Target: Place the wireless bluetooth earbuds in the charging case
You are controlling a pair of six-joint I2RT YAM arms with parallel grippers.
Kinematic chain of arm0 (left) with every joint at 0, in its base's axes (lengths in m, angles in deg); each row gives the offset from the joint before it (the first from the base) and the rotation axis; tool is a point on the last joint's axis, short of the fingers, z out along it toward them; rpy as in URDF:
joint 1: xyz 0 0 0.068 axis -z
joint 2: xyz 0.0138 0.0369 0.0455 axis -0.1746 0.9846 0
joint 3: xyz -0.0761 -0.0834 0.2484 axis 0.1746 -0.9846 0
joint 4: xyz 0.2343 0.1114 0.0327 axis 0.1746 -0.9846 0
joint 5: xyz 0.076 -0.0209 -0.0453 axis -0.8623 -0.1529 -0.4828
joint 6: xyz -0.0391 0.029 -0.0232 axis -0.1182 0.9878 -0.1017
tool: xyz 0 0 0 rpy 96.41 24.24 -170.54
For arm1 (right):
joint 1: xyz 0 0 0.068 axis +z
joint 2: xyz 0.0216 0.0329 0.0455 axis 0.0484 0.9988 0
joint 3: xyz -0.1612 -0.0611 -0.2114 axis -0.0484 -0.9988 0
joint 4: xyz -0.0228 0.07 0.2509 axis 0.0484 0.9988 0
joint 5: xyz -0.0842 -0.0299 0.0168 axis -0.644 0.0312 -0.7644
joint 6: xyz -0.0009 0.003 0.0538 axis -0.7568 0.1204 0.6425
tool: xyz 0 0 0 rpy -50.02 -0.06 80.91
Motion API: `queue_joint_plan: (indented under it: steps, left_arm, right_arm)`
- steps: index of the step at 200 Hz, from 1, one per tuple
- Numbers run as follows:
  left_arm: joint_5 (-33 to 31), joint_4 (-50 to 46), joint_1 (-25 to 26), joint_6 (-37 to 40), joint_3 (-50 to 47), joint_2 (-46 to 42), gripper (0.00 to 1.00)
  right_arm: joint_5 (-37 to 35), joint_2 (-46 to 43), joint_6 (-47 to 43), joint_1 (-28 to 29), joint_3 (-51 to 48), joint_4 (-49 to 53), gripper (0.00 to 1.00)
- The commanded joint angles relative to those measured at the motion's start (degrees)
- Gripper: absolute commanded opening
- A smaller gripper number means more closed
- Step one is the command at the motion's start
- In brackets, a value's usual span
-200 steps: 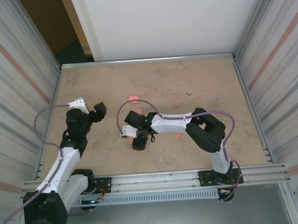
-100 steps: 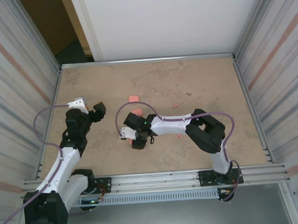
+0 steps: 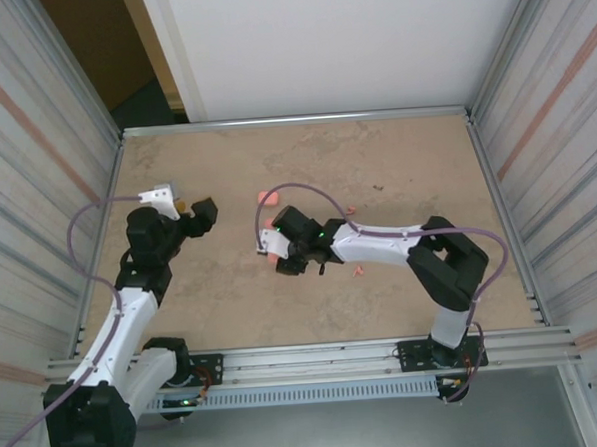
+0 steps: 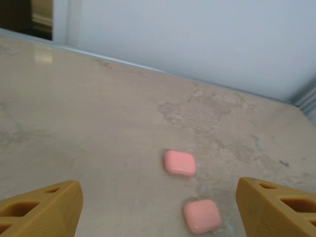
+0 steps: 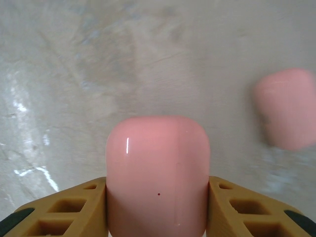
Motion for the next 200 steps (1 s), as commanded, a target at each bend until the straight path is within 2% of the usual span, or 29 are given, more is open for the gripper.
queue_joint_plan:
  steps: [1, 53, 74, 107, 143, 200]
  left_arm:
    - [9.86, -1.64, -0.49, 1.59, 5.35, 1.61, 0.81]
    - [33.07, -2.08, -0.19, -0.64, 14.79, 10.02, 0.77]
    - [38.61, -2.54, 1.93, -1.28, 17.98, 13.87, 0.77]
    - [42.32, -3.51, 7.36, 0.21, 22.37, 18.44, 0.77]
    - [45.65, -3.35, 10.86, 0.82, 26.23, 22.96, 0.77]
    - [46.27, -4.19, 16.07, 1.95, 31.00, 29.13, 0.76]
  right_arm:
    - [-0.36, -6.46, -2.44, -2.97, -1.74, -5.49, 0.43]
    - [-1.12, -15.96, -5.23, -9.76, -4.39, -11.02, 0.44]
    - [-2.65, -18.84, -7.08, -10.94, -5.22, -12.87, 0.43]
    - [-4.30, -22.70, -9.03, -11.52, -6.95, -15.63, 0.44]
    - [-5.59, -26.44, -8.92, -11.60, -8.93, -17.22, 0.44]
    - [-5.74, -29.78, -7.72, -11.62, -10.78, -18.02, 0.44]
